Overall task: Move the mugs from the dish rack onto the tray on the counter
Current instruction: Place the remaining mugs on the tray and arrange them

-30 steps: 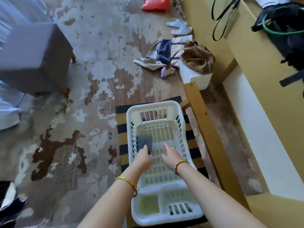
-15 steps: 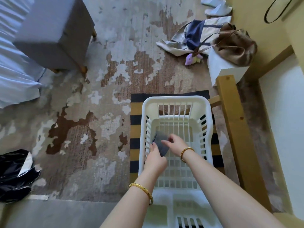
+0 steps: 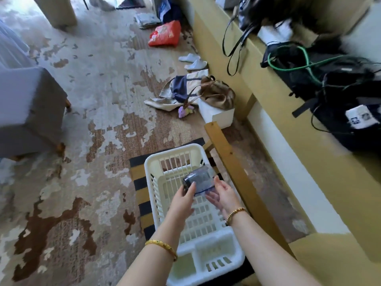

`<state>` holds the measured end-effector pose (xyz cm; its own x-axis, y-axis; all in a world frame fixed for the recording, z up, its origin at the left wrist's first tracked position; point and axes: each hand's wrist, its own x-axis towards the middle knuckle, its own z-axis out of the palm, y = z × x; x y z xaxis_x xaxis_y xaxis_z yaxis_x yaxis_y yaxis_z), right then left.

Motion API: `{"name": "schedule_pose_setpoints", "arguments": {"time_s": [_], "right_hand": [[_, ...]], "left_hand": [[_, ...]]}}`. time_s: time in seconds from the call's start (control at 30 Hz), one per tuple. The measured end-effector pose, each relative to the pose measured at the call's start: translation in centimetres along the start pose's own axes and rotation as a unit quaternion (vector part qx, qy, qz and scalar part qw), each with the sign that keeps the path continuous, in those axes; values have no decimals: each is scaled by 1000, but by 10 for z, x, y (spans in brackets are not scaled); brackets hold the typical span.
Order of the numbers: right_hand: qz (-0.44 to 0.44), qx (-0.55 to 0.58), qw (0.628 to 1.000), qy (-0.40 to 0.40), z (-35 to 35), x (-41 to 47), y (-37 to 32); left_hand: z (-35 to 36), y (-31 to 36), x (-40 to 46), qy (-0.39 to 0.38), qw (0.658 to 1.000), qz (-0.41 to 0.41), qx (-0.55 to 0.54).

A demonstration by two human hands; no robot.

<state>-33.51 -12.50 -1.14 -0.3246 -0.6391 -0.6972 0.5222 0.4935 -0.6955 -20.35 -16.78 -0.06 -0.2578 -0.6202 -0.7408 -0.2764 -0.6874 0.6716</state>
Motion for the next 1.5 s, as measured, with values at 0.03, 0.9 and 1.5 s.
{"name": "schedule_pose_setpoints", "arguments": {"time_s": [0.03,0.9,1.5], "right_hand": [[-5,46,999,8,-3,-18,-5],[-245,162,878,377,-262,-421,41],[-104,314,832,444,-444,-596,222]], "left_hand": [[3,8,-12,-18,1000,10,-1],[279,-62,-336,-377,717,501,305],[435,-289,-485,-441,524,475,553]]}}
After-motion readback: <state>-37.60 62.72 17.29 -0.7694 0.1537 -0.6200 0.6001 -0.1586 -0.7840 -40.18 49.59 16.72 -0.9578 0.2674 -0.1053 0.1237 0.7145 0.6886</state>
